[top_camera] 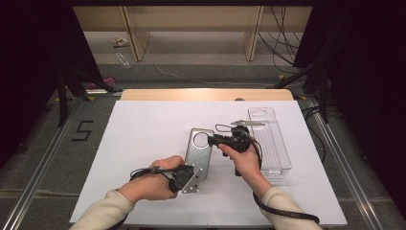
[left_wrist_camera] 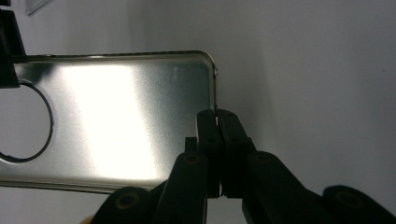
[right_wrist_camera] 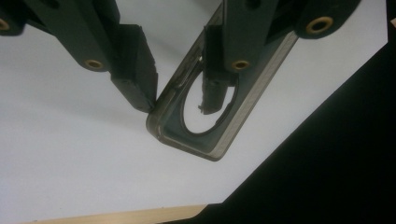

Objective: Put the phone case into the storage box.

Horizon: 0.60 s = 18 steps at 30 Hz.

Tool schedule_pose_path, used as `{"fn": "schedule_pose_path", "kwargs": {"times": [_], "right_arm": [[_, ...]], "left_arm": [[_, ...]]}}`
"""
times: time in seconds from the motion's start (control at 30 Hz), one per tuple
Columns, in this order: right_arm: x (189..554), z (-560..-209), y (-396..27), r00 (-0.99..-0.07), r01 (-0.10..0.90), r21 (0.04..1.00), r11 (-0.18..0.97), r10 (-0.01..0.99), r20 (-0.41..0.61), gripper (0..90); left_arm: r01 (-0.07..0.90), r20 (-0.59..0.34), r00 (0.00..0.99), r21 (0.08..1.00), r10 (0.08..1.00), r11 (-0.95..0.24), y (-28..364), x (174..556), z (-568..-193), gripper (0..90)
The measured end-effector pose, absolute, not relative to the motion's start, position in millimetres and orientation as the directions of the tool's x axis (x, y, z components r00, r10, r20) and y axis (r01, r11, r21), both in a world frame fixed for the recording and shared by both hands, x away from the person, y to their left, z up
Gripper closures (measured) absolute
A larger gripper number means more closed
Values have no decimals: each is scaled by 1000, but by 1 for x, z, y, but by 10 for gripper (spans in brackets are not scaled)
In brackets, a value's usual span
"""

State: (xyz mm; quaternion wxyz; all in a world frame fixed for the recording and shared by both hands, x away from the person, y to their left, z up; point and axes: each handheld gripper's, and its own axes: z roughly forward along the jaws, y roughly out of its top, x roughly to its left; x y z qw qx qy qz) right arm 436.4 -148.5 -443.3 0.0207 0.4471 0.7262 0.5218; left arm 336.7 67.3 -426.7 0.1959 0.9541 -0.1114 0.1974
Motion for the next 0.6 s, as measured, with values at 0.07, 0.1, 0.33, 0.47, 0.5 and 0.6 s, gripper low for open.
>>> {"fn": "schedule_pose_path", "kwargs": {"times": [0.07,0.1,0.33,0.47,0.5,0.6], "right_arm": [[435,-440,-148,-600,624,779,56,673,432,702],[434,-438,-147,-600,622,781,53,674,431,711],[429,-431,-145,-581,640,768,24,668,464,770],[427,-427,-144,-573,649,761,0,659,488,792],[426,-426,-144,-573,648,762,-1,659,488,797],[425,-423,-143,-573,649,760,-18,646,504,819]], "left_arm": [[-289,424,896,327,-134,-900,67,337,-428,884],[-289,426,895,327,-133,-900,67,337,-428,883],[-287,417,899,329,-134,-900,66,339,-434,883],[-283,417,900,328,-131,-901,66,339,-434,882],[-282,420,898,327,-129,-902,66,340,-434,882],[-278,414,902,339,-123,-899,67,341,-435,877]]}}
